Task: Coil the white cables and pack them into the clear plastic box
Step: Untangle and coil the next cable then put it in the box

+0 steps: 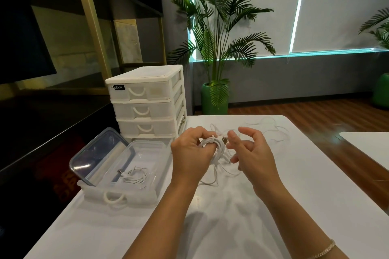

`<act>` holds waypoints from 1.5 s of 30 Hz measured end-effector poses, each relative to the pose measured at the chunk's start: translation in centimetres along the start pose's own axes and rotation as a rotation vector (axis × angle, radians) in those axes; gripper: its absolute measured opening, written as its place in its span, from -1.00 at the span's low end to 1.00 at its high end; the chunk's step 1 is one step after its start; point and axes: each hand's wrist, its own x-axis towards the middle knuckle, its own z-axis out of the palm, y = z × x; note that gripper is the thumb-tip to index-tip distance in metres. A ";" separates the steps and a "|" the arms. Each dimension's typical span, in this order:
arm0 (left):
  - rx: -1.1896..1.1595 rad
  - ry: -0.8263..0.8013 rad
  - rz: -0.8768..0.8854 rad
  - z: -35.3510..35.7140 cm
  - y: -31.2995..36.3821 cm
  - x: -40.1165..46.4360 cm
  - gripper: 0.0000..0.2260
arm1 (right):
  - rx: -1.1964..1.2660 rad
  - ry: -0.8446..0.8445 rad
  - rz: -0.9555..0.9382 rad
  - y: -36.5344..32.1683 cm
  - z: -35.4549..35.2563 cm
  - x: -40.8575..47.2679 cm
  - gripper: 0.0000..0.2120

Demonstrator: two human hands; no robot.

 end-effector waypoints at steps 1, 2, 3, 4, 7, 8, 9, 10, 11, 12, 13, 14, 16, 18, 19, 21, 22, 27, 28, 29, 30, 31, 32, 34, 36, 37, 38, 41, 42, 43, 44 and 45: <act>0.012 0.017 -0.013 0.0 0.0 0.0 -0.95 | 0.025 -0.057 0.000 -0.2 0.1 -0.1 -0.52; 0.028 0.027 -0.027 0.0 0.0 0.0 -0.93 | 0.051 -0.123 -0.007 -0.3 0.1 -0.3 -0.54; 0.045 0.030 -0.040 0.0 0.0 0.0 -0.90 | 0.070 -0.187 -0.021 -0.3 0.2 -0.5 -0.55; 0.063 0.031 -0.050 0.0 0.0 0.0 -0.89 | 0.074 -0.232 -0.041 -0.1 0.3 -0.6 -0.53; 0.097 0.024 -0.046 0.0 0.1 -0.1 -0.84 | 0.050 -0.221 -0.085 0.5 0.5 -0.5 -0.47; 0.100 0.005 -0.051 0.0 0.2 -0.1 -0.83 | 0.048 -0.191 -0.088 0.6 0.5 -0.3 -0.48; 0.104 -0.029 -0.064 0.0 0.3 -0.1 -0.83 | 0.046 -0.155 -0.087 0.7 0.5 -0.2 -0.50; 0.108 -0.075 -0.085 0.1 0.5 -0.2 -0.83 | 0.041 -0.118 -0.088 0.8 0.4 -0.1 -0.52; 0.109 -0.124 -0.115 0.2 0.6 -0.2 -0.85 | 0.029 -0.082 -0.095 0.9 0.2 0.1 -0.55; 0.104 -0.170 -0.152 0.3 0.7 -0.3 -0.86 | 0.011 -0.053 -0.106 1.0 0.1 0.2 -0.57; 0.092 -0.214 -0.193 0.5 0.9 -0.2 -0.87 | -0.009 -0.026 -0.121 1.1 -0.1 0.2 -0.60; 0.070 -0.254 -0.234 0.5 0.9 -0.2 -0.87 | -0.028 -0.002 -0.134 1.1 -0.2 0.2 -0.63; -0.008 -0.319 -0.317 0.4 0.7 -0.1 -0.87 | -0.048 0.025 -0.153 1.1 -0.4 0.3 -0.68; -0.127 -0.387 -0.420 0.2 0.6 0.1 -0.86 | -0.063 0.026 -0.156 0.9 -0.5 0.2 -0.73; -0.191 -0.415 -0.466 0.0 0.5 0.1 -0.85 | -0.075 0.027 -0.160 0.8 -0.5 0.2 -0.76; -0.317 -0.437 -0.530 -0.1 0.4 0.3 -0.84 | -0.098 0.038 -0.171 0.8 -0.6 0.2 -0.82; -0.372 -0.435 -0.557 -0.2 0.3 0.4 -0.83 | -0.109 0.042 -0.177 0.8 -0.6 0.1 -0.82; -0.538 -0.402 -0.695 -0.1 0.4 0.6 -0.85 | -0.138 -0.005 -0.159 0.4 -1.0 0.1 -0.79; -0.579 -0.398 -0.725 -0.1 0.5 0.7 -0.85 | -0.152 -0.016 -0.159 0.4 -1.0 0.2 -0.80; -0.610 -0.393 -0.750 -0.1 0.5 0.7 -0.85 | -0.176 -0.026 -0.162 0.3 -1.0 0.1 -0.81; -0.636 -0.391 -0.771 -0.1 0.4 0.7 -0.84 | -0.207 -0.035 -0.163 0.3 -0.9 0.1 -0.83; -0.668 -0.390 -0.788 -0.1 0.3 0.8 -0.83 | -0.240 -0.044 -0.161 0.4 -0.7 0.0 -0.86; -0.704 -0.391 -0.805 -0.1 0.3 0.8 -0.82 | -0.267 -0.053 -0.158 0.3 -0.6 -0.1 -0.88; -0.772 -0.395 -0.837 -0.1 0.2 0.8 -0.78 | -0.290 -0.068 -0.153 0.2 -0.6 -0.2 -0.85; -0.791 -0.403 -0.853 -0.1 0.1 0.7 -0.79 | -0.291 -0.072 -0.134 0.2 -0.7 -0.1 -0.85; -0.774 -0.407 -0.845 0.0 0.1 0.7 -0.81 | -0.279 -0.080 -0.111 0.2 -0.8 0.0 -0.86; -0.745 -0.410 -0.828 0.0 0.1 0.7 -0.81 | -0.249 -0.097 -0.080 0.4 -0.8 0.0 -0.88; -0.603 -0.437 -0.734 -0.3 -0.1 0.8 -0.81 | -0.117 -0.177 0.007 0.5 -0.8 0.1 -0.93; -0.548 -0.442 -0.701 -0.4 -0.2 0.9 -0.83 | -0.077 -0.197 0.031 0.5 -0.7 0.1 -0.90; -0.508 -0.447 -0.674 -0.6 -0.3 1.0 -0.84 | -0.034 -0.214 0.053 0.5 -0.7 0.1 -0.88; -0.485 -0.454 -0.655 -0.7 -0.4 1.0 -0.85 | 0.007 -0.228 0.075 0.4 -0.7 0.1 -0.88; -0.473 -0.463 -0.640 -0.8 -0.5 1.0 -0.86 | 0.048 -0.243 0.096 0.3 -0.7 0.1 -0.88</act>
